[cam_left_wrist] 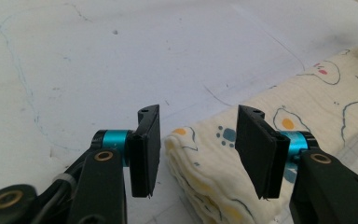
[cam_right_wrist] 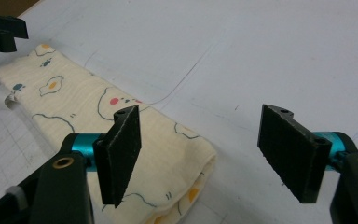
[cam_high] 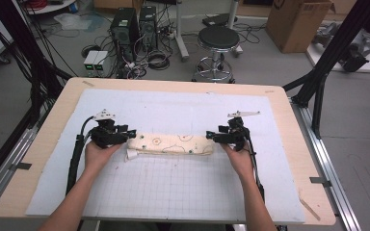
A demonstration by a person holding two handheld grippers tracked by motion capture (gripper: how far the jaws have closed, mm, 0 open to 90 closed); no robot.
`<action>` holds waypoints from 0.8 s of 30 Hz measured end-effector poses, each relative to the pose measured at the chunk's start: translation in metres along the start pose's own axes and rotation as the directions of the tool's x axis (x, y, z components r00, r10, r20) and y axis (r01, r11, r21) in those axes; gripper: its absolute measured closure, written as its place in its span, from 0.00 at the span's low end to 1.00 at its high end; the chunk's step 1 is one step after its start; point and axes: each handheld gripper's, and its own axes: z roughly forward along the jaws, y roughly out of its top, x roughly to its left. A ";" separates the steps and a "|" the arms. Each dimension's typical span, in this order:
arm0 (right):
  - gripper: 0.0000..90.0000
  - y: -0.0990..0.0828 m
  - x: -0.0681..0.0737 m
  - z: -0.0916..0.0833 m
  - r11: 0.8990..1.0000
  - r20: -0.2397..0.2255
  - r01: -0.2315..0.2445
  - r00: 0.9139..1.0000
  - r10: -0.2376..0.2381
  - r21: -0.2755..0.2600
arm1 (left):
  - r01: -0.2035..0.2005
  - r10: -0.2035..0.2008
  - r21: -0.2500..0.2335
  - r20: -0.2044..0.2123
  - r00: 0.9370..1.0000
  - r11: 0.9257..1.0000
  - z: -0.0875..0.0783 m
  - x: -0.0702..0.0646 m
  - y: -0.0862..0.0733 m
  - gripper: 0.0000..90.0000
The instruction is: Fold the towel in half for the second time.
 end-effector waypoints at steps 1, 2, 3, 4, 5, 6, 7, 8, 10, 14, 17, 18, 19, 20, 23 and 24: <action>0.31 0.000 0.001 -0.001 1.000 0.002 0.000 1.000 0.000 0.001 | 0.001 -0.001 -0.002 0.001 1.000 1.000 -0.001 0.000 0.000 0.54; 0.30 0.000 0.002 -0.001 1.000 0.004 0.006 1.000 -0.006 0.002 | -0.002 0.002 -0.001 0.001 1.000 1.000 -0.001 -0.001 0.000 0.54; 0.28 0.001 0.003 -0.002 1.000 0.007 0.006 1.000 -0.006 0.005 | -0.003 0.003 -0.004 0.006 1.000 1.000 -0.002 -0.001 0.001 0.53; 0.28 0.001 0.005 -0.002 1.000 0.011 0.010 1.000 -0.010 0.006 | -0.008 0.008 -0.007 0.011 1.000 1.000 -0.003 -0.002 0.001 0.53; 0.26 0.001 0.005 -0.002 1.000 0.012 0.019 1.000 -0.019 0.003 | -0.016 0.016 -0.008 0.011 1.000 1.000 -0.005 -0.003 0.002 0.53; 0.25 0.001 0.006 -0.003 1.000 0.016 0.017 1.000 -0.017 0.004 | -0.017 0.018 -0.014 0.014 1.000 1.000 -0.005 -0.004 0.002 0.52; 0.25 0.001 0.006 -0.003 1.000 0.019 0.019 1.000 -0.019 0.005 | -0.020 0.020 -0.014 0.017 1.000 1.000 -0.006 -0.005 0.002 0.51; 0.24 0.001 0.007 -0.004 1.000 0.018 0.017 1.000 -0.017 0.006 | -0.026 0.027 -0.010 0.017 0.999 1.000 -0.007 -0.005 0.002 0.51; 0.24 0.001 0.007 -0.004 1.000 0.017 0.023 1.000 -0.023 0.002 | -0.036 0.036 0.007 0.029 0.999 0.999 -0.007 -0.006 0.002 0.50; 0.22 0.001 0.007 -0.006 1.000 0.020 0.014 1.000 -0.014 0.013 | -0.057 0.056 0.028 0.030 0.998 0.998 -0.007 -0.007 0.001 0.48; 0.22 0.001 0.008 -0.007 1.000 0.024 0.016 1.000 -0.016 0.009 | -0.064 0.064 0.018 0.037 0.997 0.998 -0.010 -0.009 0.001 0.47; 0.21 0.001 0.009 -0.008 1.000 0.020 0.015 1.000 -0.015 0.007 | -0.069 0.068 0.016 0.038 0.997 0.997 -0.011 -0.010 0.002 0.47; 0.21 0.001 0.009 -0.008 1.000 0.017 0.020 1.000 -0.020 0.007 | -0.074 0.073 0.019 0.041 0.996 0.997 -0.012 -0.011 0.002 0.47; 0.20 0.001 0.010 -0.009 1.000 0.018 0.015 1.000 -0.015 0.009 | -0.074 0.073 0.015 0.044 0.996 0.997 -0.013 -0.011 0.002 0.47; 0.19 0.001 0.012 -0.011 1.000 0.017 0.022 1.000 -0.023 0.015 | -0.080 0.079 0.011 0.051 0.996 0.997 -0.016 -0.013 0.003 0.46; 0.19 0.001 0.013 -0.011 1.000 0.018 0.027 0.999 -0.027 0.011 | -0.082 0.082 0.010 0.053 0.995 0.997 -0.017 -0.014 0.003 0.46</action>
